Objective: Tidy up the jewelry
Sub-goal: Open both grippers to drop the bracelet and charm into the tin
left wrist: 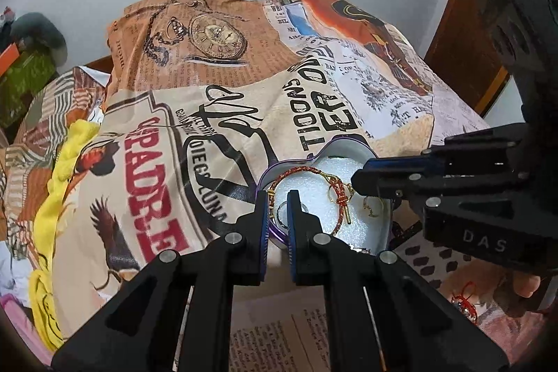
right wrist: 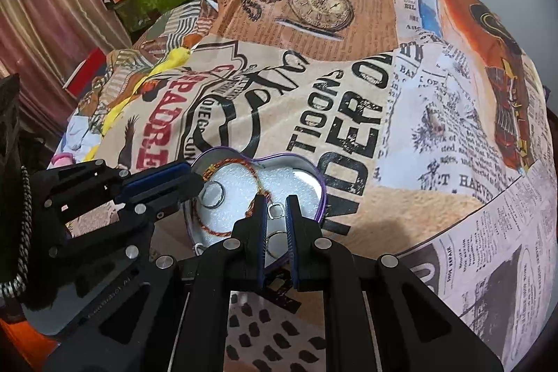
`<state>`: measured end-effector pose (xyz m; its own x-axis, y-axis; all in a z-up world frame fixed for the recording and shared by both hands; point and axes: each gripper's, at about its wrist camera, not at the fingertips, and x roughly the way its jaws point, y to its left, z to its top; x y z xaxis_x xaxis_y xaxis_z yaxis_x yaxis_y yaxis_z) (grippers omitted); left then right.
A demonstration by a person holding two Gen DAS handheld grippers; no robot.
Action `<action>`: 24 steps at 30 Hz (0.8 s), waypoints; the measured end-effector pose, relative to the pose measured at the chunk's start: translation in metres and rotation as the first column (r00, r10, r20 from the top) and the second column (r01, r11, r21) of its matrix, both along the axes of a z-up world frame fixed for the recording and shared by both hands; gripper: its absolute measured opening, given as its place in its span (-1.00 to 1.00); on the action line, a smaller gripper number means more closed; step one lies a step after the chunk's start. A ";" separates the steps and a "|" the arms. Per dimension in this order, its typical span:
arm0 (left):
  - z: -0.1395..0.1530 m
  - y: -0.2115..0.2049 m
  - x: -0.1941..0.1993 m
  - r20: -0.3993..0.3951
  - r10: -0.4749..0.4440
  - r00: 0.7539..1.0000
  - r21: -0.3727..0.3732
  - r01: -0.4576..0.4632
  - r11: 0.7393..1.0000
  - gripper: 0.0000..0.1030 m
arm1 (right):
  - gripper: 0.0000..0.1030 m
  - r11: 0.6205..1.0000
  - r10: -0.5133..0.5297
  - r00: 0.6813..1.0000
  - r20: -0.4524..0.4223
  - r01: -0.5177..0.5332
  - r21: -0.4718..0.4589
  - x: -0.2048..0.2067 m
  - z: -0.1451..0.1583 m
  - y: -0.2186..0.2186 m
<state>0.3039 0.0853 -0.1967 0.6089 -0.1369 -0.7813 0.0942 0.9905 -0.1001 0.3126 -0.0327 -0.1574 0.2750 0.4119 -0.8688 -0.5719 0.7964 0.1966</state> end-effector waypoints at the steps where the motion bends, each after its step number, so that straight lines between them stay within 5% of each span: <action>1: 0.001 0.001 -0.001 0.000 0.001 1.000 -0.003 -0.001 1.000 -0.85 | -0.82 1.000 0.003 1.000 -0.005 -0.003 -0.001 0.000 0.000 0.000; 9: 0.018 0.003 -0.018 0.021 0.009 1.000 -0.023 -0.008 1.000 -0.57 | -0.53 0.999 0.007 0.999 0.053 -0.004 -0.048 -0.010 0.011 -0.002; 24: 0.065 -0.017 -0.069 0.078 -0.027 0.997 -0.016 0.028 0.999 -0.41 | -0.51 0.998 -0.014 0.973 0.231 0.028 -0.056 -0.066 0.069 -0.033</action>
<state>0.2347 0.0684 -0.1322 0.6639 -0.1673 -0.7288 0.1293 0.9856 -0.1085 0.2468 -0.0653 -0.0888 0.4787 0.3543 -0.8033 -0.5791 0.8151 0.0144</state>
